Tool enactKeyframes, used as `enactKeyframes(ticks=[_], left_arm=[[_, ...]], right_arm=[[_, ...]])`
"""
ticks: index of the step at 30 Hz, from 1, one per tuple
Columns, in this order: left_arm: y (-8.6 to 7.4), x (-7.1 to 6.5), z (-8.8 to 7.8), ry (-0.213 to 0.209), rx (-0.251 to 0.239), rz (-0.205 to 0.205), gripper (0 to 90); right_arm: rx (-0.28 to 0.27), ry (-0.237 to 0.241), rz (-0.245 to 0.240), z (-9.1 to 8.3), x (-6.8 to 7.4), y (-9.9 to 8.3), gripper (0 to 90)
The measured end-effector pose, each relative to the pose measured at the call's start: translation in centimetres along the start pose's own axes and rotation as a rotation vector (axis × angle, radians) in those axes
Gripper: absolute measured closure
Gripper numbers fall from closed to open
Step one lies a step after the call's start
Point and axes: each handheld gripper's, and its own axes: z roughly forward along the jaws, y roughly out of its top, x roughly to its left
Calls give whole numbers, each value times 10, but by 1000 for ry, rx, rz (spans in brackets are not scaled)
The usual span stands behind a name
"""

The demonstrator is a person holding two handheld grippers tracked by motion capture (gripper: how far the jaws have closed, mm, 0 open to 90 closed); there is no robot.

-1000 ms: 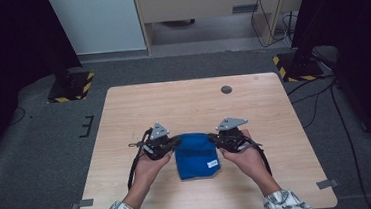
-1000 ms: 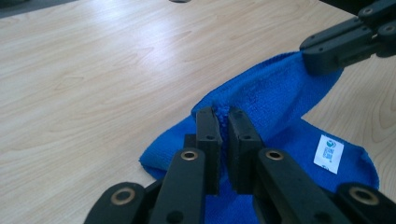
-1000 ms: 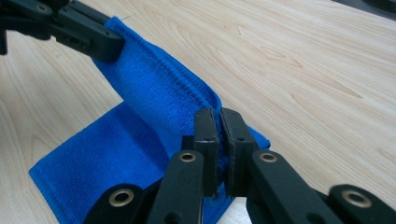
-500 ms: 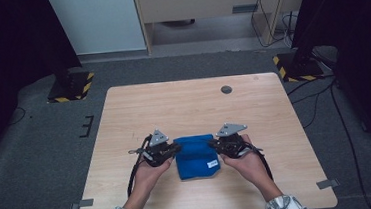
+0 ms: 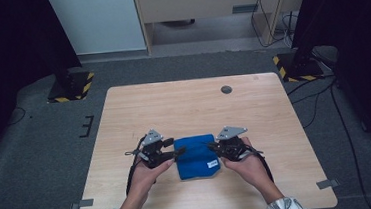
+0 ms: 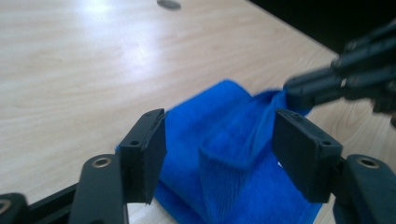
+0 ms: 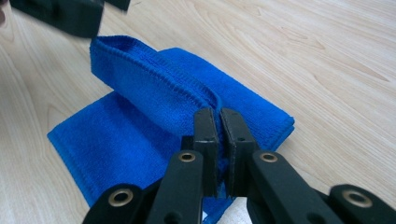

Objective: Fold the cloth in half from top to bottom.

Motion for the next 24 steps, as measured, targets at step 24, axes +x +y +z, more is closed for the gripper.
enactKeyframes(ticks=[24], left_arm=[[-19,18,13,194,91,25,315]], right_arm=[[26,24,-40,-6,14,-11,815]])
